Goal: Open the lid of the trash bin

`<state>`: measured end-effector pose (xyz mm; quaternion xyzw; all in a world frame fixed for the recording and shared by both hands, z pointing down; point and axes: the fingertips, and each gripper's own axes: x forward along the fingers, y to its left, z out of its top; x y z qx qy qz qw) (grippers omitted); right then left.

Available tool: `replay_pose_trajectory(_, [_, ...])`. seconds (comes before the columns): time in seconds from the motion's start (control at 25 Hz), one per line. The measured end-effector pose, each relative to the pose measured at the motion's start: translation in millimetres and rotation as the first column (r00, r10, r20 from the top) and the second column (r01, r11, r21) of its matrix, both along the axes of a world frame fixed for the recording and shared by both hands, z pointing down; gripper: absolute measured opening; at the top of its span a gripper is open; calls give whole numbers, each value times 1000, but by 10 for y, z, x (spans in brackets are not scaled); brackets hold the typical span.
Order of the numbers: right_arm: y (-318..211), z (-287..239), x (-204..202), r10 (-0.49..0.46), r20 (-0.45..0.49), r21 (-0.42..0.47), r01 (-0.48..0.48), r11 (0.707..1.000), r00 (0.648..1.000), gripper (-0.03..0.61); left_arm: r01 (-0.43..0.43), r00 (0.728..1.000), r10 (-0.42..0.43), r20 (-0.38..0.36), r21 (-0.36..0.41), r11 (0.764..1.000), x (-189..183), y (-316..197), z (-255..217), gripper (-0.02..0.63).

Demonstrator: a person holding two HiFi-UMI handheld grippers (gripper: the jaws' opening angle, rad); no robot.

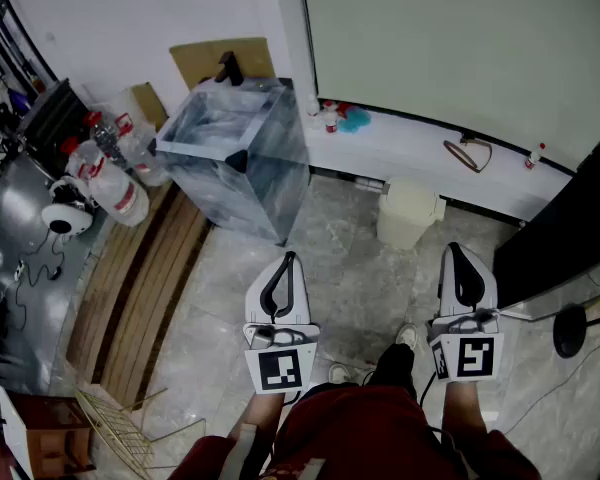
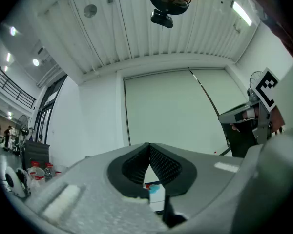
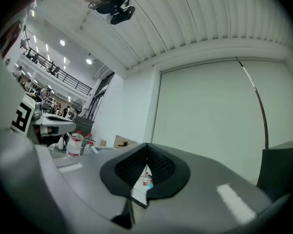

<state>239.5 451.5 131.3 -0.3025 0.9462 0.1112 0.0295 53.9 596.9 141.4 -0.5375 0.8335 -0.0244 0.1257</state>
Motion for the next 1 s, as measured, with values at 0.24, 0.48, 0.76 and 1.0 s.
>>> replay_pose_trajectory(0.24, [120, 20, 9, 10, -3, 11, -10, 1000, 1000, 0, -7, 1000, 7, 7, 9, 1000, 15, 127, -16, 5])
replay_pose_trajectory(0.48, [209, 29, 12, 15, 6, 4, -15, 1000, 1000, 0, -2, 1000, 2, -3, 2, 1000, -32, 250, 22, 5])
replay_pose_trajectory(0.76, [167, 113, -1, 30, 10, -18, -30, 999, 999, 0, -16, 1000, 16, -24, -5, 1000, -65, 179, 119, 5])
replay_pose_trajectory(1.0, [-60, 218, -32, 49, -4, -37, -49, 998, 999, 0, -38, 999, 37, -27, -22, 999, -94, -67, 201, 5])
